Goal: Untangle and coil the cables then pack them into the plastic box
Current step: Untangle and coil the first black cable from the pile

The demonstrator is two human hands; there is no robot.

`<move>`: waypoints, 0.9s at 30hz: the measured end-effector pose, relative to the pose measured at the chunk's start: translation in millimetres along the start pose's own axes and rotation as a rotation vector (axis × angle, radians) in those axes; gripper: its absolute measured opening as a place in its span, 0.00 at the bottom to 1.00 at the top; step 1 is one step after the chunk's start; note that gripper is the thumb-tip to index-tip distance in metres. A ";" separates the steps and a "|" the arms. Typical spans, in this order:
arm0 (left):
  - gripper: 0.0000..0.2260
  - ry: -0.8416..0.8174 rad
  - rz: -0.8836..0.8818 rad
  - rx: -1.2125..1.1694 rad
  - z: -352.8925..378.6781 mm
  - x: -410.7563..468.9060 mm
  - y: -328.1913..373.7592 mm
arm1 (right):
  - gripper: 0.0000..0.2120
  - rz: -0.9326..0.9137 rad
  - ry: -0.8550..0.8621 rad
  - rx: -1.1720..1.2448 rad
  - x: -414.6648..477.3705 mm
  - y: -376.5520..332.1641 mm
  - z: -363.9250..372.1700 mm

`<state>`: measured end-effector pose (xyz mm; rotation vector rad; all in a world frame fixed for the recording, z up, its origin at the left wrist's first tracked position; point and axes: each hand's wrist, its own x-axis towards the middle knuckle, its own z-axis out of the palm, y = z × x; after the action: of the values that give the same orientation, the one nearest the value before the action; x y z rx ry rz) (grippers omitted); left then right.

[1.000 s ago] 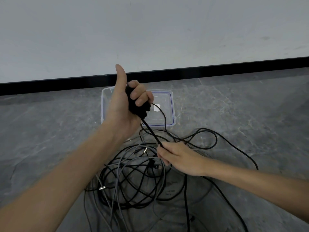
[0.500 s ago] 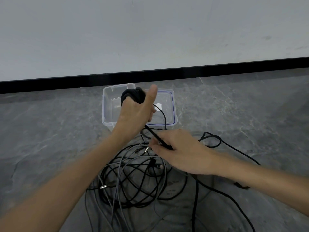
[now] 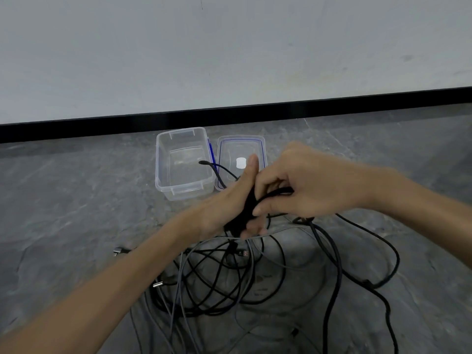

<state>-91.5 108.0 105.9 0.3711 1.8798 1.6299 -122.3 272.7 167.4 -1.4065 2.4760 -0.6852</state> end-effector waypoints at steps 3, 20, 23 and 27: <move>0.41 -0.047 0.010 -0.097 9.1 11.4 2.5 | 0.08 0.012 -0.035 0.183 1.9 3.9 -9.5; 0.13 -0.037 -0.068 -0.413 -14.8 0.4 5.6 | 0.11 0.230 -0.143 0.624 2.2 50.4 -0.4; 0.13 -0.115 -0.021 -0.649 -23.4 0.1 0.4 | 0.08 0.242 -0.132 0.601 -2.4 55.0 8.2; 0.10 -0.216 0.065 -0.853 -30.8 1.5 -5.8 | 0.05 0.249 0.004 0.624 -5.0 61.3 11.4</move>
<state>-110.5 83.4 101.5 0.2201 0.8941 2.1484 -161.2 300.4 127.1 -0.8479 2.1011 -1.2508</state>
